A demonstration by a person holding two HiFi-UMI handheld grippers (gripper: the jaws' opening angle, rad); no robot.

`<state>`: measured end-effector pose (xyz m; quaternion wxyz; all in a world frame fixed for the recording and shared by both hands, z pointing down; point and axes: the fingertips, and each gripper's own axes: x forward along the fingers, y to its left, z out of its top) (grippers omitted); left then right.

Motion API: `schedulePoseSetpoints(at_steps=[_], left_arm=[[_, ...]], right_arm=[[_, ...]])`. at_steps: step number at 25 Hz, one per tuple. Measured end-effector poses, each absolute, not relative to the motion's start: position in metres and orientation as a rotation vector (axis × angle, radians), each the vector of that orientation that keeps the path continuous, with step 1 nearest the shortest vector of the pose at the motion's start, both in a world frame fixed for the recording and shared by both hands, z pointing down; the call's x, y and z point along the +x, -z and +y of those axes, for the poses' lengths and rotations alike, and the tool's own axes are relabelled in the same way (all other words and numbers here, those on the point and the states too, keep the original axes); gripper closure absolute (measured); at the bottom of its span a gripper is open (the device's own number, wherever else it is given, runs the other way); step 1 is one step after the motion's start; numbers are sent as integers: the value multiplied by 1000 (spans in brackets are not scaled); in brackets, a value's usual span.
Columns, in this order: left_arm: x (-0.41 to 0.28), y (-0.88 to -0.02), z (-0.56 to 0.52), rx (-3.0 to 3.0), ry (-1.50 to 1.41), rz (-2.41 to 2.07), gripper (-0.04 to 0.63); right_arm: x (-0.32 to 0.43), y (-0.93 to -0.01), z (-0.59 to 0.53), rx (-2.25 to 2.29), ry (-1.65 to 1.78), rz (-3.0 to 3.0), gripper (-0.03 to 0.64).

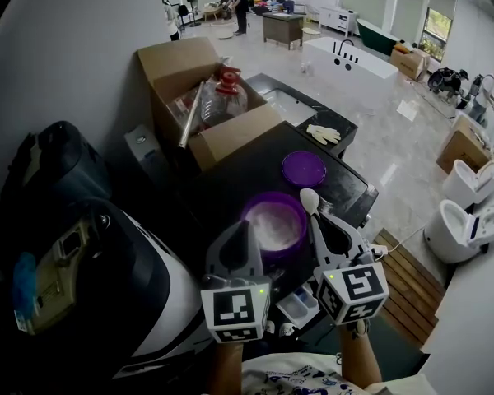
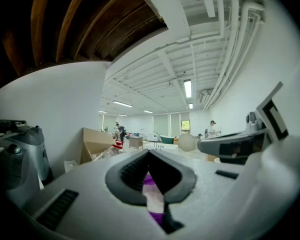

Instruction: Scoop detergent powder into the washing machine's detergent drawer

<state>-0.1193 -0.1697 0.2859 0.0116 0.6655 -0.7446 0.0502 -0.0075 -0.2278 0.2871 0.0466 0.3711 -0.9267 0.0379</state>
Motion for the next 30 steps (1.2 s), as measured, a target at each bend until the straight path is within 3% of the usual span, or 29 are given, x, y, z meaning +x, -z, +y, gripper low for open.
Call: schedulePoseSetpoints(at_steps=[30], left_arm=[[-121,-288,-181,2061,-165,-2329,594]], right_arm=[[-6,-291,-240,1140,-115,-2818,594]])
